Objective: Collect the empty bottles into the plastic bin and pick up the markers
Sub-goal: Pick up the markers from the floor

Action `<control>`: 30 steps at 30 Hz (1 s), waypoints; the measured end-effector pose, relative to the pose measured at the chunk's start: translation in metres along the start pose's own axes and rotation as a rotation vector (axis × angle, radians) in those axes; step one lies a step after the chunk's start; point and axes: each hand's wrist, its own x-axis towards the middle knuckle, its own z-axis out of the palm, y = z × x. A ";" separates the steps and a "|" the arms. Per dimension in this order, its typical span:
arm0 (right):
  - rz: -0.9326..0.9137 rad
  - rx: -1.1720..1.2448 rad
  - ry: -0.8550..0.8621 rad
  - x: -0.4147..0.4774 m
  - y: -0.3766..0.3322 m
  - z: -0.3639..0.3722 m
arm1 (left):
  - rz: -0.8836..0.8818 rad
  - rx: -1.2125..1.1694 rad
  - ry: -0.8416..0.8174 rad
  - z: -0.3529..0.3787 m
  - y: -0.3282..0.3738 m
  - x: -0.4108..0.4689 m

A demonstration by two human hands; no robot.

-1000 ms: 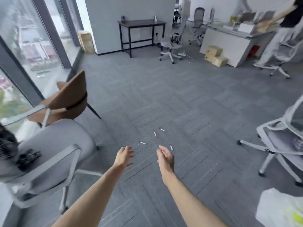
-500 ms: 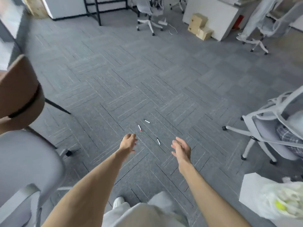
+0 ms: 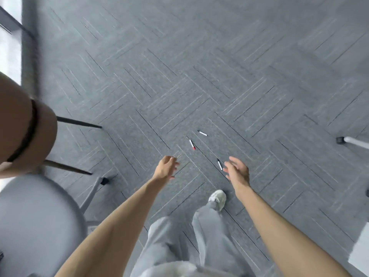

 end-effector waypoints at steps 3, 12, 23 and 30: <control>0.003 -0.133 -0.044 0.055 0.009 0.013 | -0.037 -0.018 0.024 0.016 -0.005 0.051; 0.026 -0.379 -0.046 0.215 0.112 0.060 | -0.044 0.079 -0.021 0.075 -0.084 0.240; 0.026 -0.622 0.111 0.413 0.286 0.124 | 0.172 0.653 -0.080 0.125 -0.233 0.435; -0.060 -0.931 0.252 0.486 0.361 0.146 | 0.324 1.018 0.118 0.116 -0.318 0.536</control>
